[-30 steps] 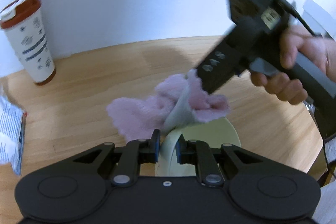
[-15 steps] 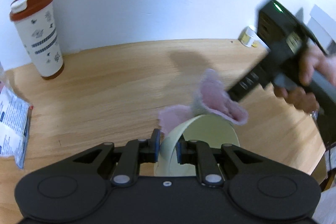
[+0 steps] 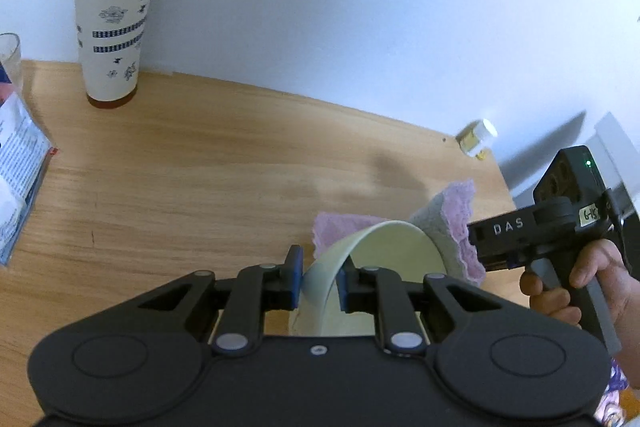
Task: Clean bowl
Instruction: 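Wipe the bowl's outer wall with the cloth in the right tool while the left tool holds the rim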
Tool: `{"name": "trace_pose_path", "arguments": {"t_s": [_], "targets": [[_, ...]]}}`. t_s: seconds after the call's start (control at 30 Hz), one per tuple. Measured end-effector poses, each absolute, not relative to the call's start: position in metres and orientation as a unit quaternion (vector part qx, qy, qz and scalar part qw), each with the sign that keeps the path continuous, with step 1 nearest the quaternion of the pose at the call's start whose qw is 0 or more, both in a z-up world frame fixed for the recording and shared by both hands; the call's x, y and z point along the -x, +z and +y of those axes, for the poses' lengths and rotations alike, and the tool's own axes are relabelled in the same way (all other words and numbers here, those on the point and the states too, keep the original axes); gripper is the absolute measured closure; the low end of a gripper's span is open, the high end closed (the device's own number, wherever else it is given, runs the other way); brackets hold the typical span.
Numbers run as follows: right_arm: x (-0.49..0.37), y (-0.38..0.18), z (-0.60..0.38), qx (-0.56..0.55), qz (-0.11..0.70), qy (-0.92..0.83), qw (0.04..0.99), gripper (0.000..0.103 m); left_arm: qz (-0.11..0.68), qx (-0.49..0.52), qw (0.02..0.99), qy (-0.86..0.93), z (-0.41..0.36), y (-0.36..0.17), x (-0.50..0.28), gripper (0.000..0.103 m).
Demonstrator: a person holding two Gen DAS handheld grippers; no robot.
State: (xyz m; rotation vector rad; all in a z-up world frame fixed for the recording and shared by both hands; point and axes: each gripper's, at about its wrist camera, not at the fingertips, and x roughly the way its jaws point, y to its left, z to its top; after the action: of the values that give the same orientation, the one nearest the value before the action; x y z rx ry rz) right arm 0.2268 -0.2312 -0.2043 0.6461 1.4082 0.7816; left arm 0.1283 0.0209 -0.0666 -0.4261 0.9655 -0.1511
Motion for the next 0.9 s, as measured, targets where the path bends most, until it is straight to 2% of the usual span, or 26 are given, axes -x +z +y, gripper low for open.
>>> {"name": "trace_pose_path", "arguments": {"t_s": [0.47,0.9], "targets": [[-0.246,-0.193,-0.22,-0.294,0.614,0.352,0.642,0.091,0.461,0.23,0.855,-0.06,0.022,-0.07,-0.126,0.087],[-0.202,-0.225,-0.259,-0.319,0.627,0.335,0.626,0.091,0.455,0.308,0.835,-0.029,0.044,-0.087,-0.129,0.087]]}}
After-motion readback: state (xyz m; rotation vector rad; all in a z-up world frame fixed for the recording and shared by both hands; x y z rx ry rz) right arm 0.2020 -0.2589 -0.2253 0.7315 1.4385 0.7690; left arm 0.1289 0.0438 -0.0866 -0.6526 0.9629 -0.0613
